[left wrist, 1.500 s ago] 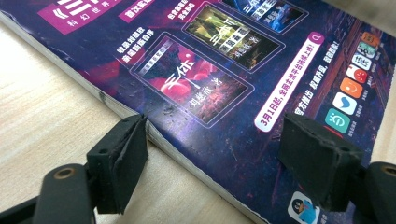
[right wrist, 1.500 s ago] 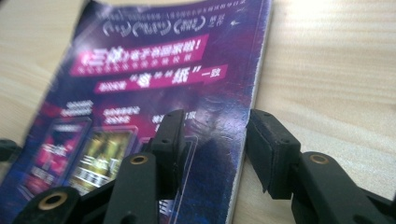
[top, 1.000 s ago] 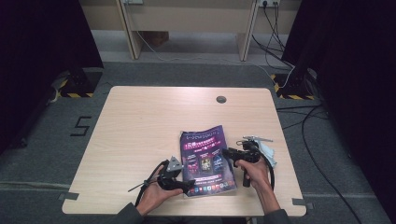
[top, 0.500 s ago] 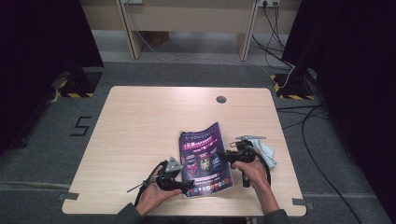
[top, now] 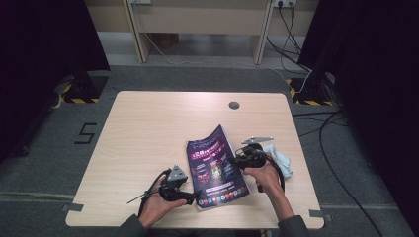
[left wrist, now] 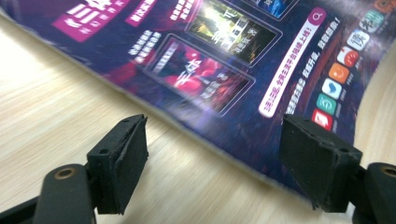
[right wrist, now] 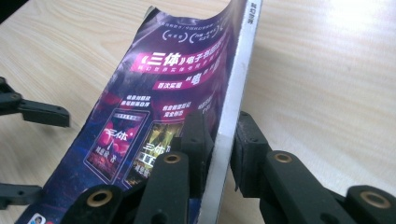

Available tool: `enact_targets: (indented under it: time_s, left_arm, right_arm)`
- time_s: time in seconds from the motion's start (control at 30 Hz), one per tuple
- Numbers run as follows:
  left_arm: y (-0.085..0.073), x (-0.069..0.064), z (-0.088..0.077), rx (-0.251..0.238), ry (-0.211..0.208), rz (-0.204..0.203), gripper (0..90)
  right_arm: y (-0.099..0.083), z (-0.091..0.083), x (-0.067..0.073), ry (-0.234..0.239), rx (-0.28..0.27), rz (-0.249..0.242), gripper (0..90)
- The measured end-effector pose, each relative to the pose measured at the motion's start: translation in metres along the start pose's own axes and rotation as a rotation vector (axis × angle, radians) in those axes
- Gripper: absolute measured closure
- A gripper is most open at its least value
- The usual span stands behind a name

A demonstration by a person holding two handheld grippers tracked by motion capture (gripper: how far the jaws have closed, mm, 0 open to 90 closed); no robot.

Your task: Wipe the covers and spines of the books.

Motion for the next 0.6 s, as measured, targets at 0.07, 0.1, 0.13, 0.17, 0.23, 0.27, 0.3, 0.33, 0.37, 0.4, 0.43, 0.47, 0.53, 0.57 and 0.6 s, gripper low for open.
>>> enact_targets:
  time_s: [0.07, 0.1, 0.13, 0.17, 0.23, 0.27, 0.3, 0.33, 0.37, 0.4, 0.43, 0.47, 0.53, 0.57, 0.6]
  left_arm:
    - [-0.003, 0.006, -0.007, -0.004, 0.003, -0.008, 22.9]
    - [-0.004, 0.009, -0.011, -0.008, 0.008, -0.014, 22.9]
    - [-0.006, 0.012, -0.014, -0.012, 0.012, -0.02, 22.9]
    - [-0.007, 0.015, -0.017, -0.019, 0.016, -0.029, 22.9]
    - [-0.01, 0.021, -0.022, -0.022, 0.027, -0.038, 22.9]
    - [-0.011, 0.023, -0.024, -0.02, 0.033, -0.042, 22.9]
    - [-0.011, 0.023, -0.024, -0.02, 0.033, -0.042, 22.9]
    - [-0.013, 0.028, -0.025, -0.019, 0.04, -0.055, 22.9]
    - [-0.014, 0.03, -0.025, -0.019, 0.043, -0.058, 22.9]
    - [-0.014, 0.031, -0.026, -0.018, 0.046, -0.061, 22.9]
    - [-0.014, 0.032, -0.025, -0.019, 0.046, -0.065, 22.9]
    - [-0.014, 0.032, -0.025, -0.016, 0.048, -0.064, 23.0]
    - [-0.014, 0.032, -0.024, -0.011, 0.048, -0.059, 23.0]
    - [-0.014, 0.032, -0.024, -0.008, 0.046, -0.06, 23.0]
    - [-0.015, 0.032, -0.024, -0.006, 0.044, -0.059, 23.1]
  right_arm:
    - [0.005, 0.0, 0.001, -0.005, 0.017, -0.013, 78.9]
    - [0.008, 0.0, 0.002, -0.008, 0.027, -0.022, 79.2]
    - [0.011, 0.0, 0.002, -0.013, 0.032, -0.037, 79.6]
    - [0.014, 0.0, 0.003, -0.015, 0.038, -0.044, 79.9]
    - [0.021, 0.0, 0.005, -0.026, 0.052, -0.064, 80.6]
    - [0.024, -0.001, 0.006, -0.028, 0.062, -0.081, 80.8]
    - [0.028, -0.001, 0.006, -0.035, 0.063, -0.09, 81.3]
    - [0.032, -0.002, 0.007, -0.042, 0.07, -0.099, 81.6]
    - [0.037, -0.003, 0.008, -0.047, 0.075, -0.113, 82.1]
    - [0.041, -0.004, 0.008, -0.056, 0.075, -0.128, 82.4]
    - [0.044, -0.005, 0.009, -0.06, 0.081, -0.135, 82.5]
    - [0.048, -0.006, 0.009, -0.07, 0.085, -0.151, 82.7]
    - [0.056, -0.009, 0.01, -0.086, 0.099, -0.179, 82.8]
    - [0.059, -0.011, 0.01, -0.1, 0.102, -0.186, 82.9]
    - [0.063, -0.014, 0.011, -0.112, 0.11, -0.198, 82.9]
Point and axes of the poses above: each handheld gripper's, and its own axes: z roughly forward along the jaws, y roughly out of its top, x roughly to its left, the point moved 1 cm from there along z, roughly forward along the jaws, and after that the axes turned 8 degrees about -z, right-handed, at the moved point
